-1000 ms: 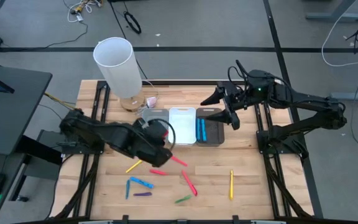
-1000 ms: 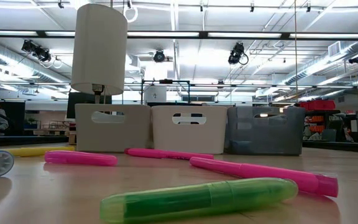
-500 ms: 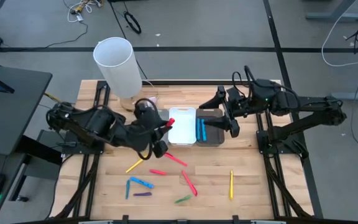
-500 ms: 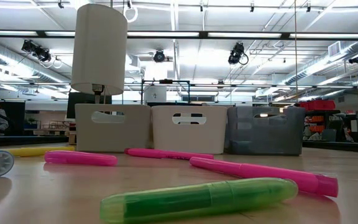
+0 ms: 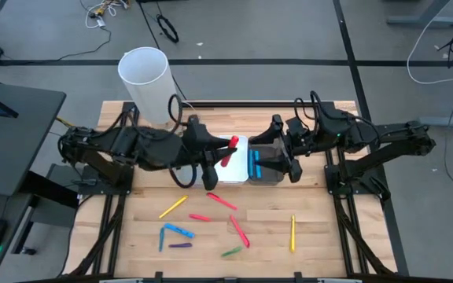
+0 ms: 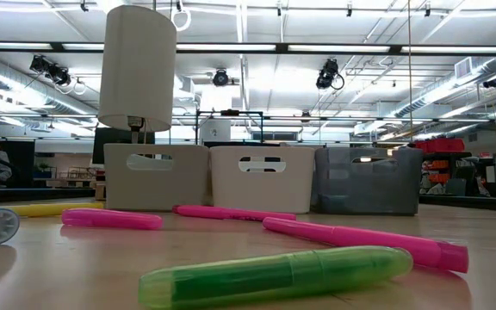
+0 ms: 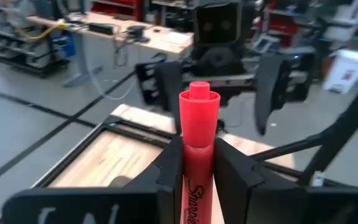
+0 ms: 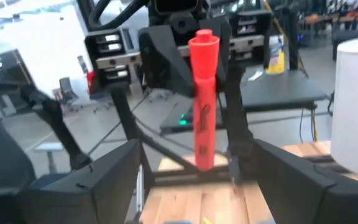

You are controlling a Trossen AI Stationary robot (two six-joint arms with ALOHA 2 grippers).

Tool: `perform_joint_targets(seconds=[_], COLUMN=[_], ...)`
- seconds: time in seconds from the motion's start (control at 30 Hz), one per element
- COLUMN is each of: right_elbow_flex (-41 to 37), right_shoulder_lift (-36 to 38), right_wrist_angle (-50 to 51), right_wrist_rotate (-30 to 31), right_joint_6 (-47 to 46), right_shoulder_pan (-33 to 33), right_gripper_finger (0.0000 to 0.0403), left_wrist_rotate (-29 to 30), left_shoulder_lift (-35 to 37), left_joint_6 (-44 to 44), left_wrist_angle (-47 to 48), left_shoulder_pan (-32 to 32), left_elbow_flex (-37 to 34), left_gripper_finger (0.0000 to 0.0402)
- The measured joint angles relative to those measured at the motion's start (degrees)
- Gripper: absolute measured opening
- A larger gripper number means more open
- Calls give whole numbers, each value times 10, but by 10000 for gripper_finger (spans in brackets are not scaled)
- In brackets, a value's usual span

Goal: Pick & Place Markers
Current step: Put the orange marker pen into the black bin

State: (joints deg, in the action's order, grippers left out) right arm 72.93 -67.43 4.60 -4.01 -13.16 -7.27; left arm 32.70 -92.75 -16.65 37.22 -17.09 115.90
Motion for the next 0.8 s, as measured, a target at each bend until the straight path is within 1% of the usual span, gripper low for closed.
perform_joint_targets(seconds=[0.1,0.27,0.37,0.47,0.6,0.7,0.8], right_elbow_flex=[0,0,0,0,0,0,0], right_shoulder_lift=[-18,-38,-50,-62,-68,-74,-78], right_wrist_angle=[-34,-41,-89,-130,-132,-152,-173], right_wrist_rotate=[2,2,2,1,1,2,1], right_joint_6=[-8,-9,-10,-14,-15,-28,-27], right_shoulder_pan=[-3,-3,-3,-4,-4,-7,-14], right_gripper_finger=[307,307,307,307,306,297,283], left_wrist_rotate=[-20,-45,-54,-62,-61,-62,-82], left_shoulder_lift=[-1,-1,-1,-1,-2,-2,-2], left_joint_6=[12,28,46,47,46,56,57], left_wrist_angle=[-15,-54,-82,-79,-82,-95,-102], left_shoulder_pan=[7,16,17,22,23,23,28], left_elbow_flex=[0,0,0,0,0,0,0], left_gripper_finger=[69,69,69,69,69,69,69])
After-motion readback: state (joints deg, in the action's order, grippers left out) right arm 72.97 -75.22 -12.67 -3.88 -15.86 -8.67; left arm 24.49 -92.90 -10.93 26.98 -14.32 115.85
